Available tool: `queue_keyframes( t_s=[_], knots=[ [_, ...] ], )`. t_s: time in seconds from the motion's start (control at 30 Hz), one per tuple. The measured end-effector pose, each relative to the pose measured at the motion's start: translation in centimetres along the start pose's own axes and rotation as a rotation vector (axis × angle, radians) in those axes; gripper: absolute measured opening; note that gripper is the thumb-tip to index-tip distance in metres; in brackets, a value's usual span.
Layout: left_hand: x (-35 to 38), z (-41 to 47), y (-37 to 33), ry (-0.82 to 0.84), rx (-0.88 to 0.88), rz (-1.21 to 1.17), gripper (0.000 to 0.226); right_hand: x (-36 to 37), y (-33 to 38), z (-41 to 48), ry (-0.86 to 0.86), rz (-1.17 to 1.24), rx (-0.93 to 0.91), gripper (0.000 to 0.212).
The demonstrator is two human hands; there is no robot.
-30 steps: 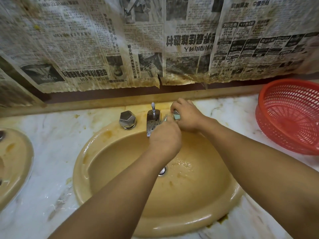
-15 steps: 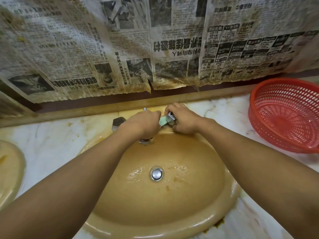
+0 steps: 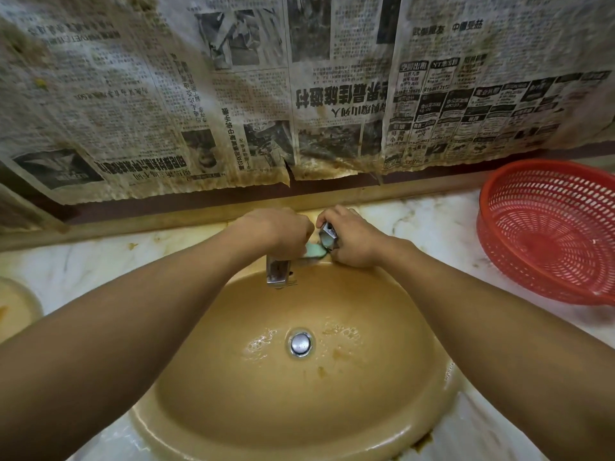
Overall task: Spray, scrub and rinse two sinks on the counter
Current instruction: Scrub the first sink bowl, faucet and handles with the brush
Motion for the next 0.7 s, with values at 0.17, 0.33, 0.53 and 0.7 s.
queue_keyframes(
  t_s=[0.17, 0.33, 0.53, 0.7],
  knots=[
    [-0.3, 0.1, -0.1, -0.023, 0.008, 0.008, 0.013, 0.1, 0.0, 0.0, -0.017, 0.009, 0.004, 0.057],
    [0.2, 0.6, 0.7, -0.168, -0.097, -0.07, 0.012, 0.1, 0.0, -0.1, -0.02, 0.007, 0.018, 0.057],
    [-1.0, 2.0, 1.5, -0.09, -0.019, -0.092, 0.009, -0.1, 0.1, -0.1, -0.03, 0.005, 0.018, 0.053],
    [-0.9, 2.5, 1.9, -0.158, -0.03, -0.106, 0.018, -0.1, 0.1, -0.2, -0.027, -0.002, 0.019, 0.052]
  ],
)
Point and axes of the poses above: each hand's wrist, its own z-axis towards the middle knuckle, its own x-axis out of the palm, y = z × x, the point moved 10 cm from there along z, towards the middle knuckle, and after that the axes turned 5 degrees about -z, right-handed, at the moved point
